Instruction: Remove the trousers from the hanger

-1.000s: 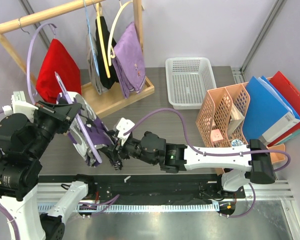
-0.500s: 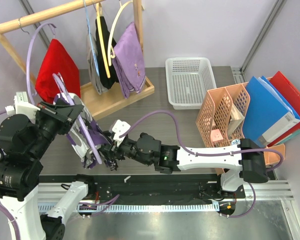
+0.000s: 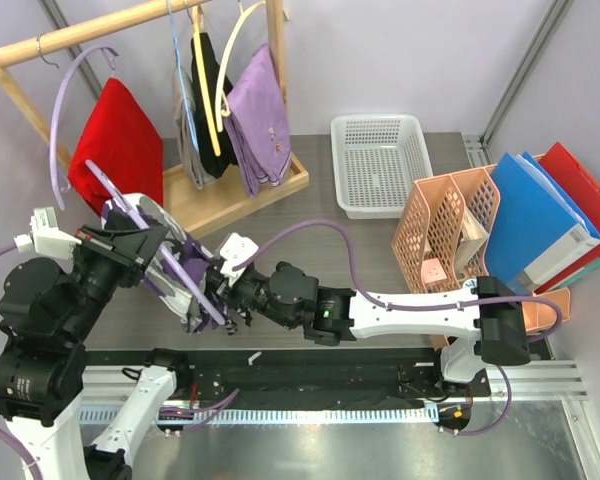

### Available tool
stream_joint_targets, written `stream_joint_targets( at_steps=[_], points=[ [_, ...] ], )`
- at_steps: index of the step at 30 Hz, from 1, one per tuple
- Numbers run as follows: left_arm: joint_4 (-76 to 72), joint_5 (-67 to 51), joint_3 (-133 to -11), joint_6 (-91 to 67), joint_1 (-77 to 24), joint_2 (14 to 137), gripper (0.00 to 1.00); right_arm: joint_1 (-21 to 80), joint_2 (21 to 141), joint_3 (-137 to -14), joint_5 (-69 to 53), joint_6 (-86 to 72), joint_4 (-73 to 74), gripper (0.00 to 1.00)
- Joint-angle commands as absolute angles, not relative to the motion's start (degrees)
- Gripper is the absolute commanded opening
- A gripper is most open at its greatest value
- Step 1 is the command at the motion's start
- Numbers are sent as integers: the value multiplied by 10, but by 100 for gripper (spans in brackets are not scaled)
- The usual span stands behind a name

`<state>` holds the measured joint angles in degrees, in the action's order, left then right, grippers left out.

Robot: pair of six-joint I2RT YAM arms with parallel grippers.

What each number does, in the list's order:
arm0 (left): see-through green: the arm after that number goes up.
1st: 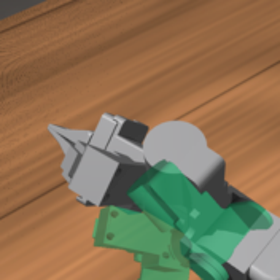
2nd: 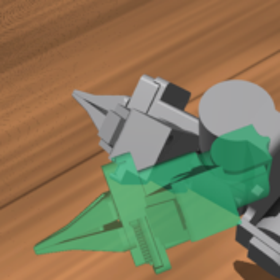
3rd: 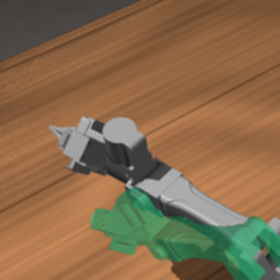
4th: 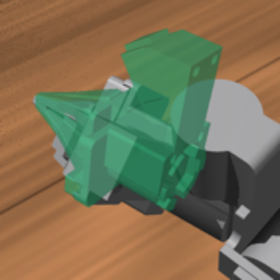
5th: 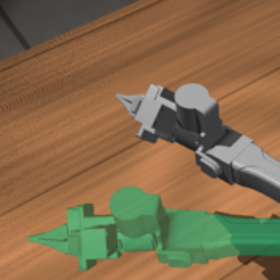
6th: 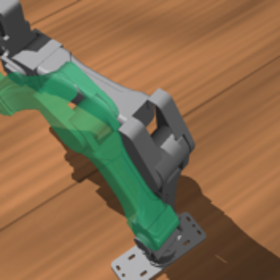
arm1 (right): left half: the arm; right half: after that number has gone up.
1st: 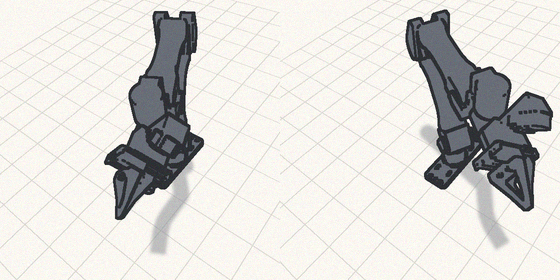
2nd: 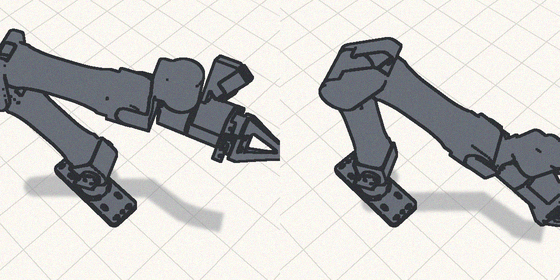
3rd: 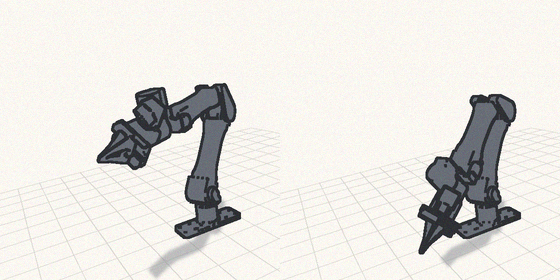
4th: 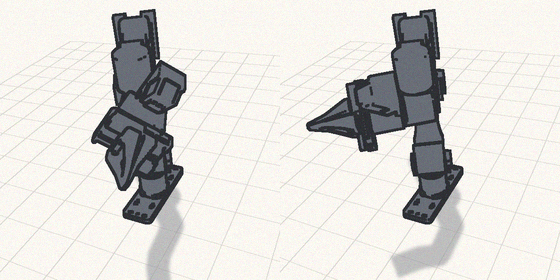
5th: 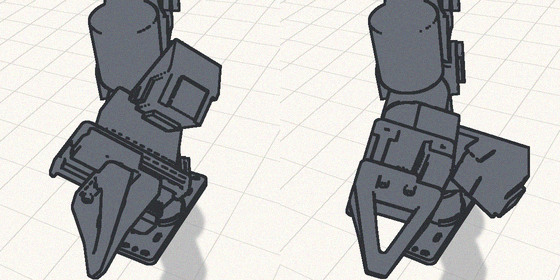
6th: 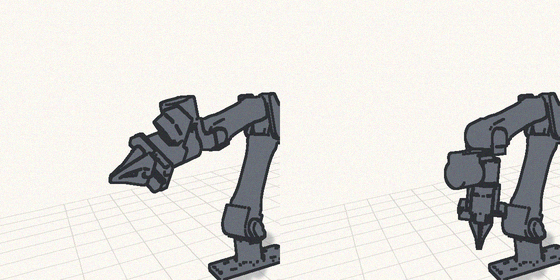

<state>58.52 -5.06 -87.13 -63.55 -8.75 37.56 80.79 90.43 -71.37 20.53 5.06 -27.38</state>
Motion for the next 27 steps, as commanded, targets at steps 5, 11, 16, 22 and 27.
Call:
stream_joint_targets(
  at_steps=[5, 11, 16, 22, 27],
  points=[
    [559, -77, -802, -616, -90, 307, 0, 795, 862, -846, 238, 29, -300, 1],
    [570, -62, -772, -606, -91, 277, 0, 795, 840, -888, 236, 25, -247, 1],
    [570, -72, -759, -612, -91, 262, 0, 795, 824, -913, 247, 34, -227, 1],
    [570, -89, -752, -613, -91, 246, 0, 795, 813, -948, 256, 28, -229, 1],
    [580, -98, -755, -617, -91, 231, 0, 795, 819, -992, 258, 29, -230, 1]
  ],
)
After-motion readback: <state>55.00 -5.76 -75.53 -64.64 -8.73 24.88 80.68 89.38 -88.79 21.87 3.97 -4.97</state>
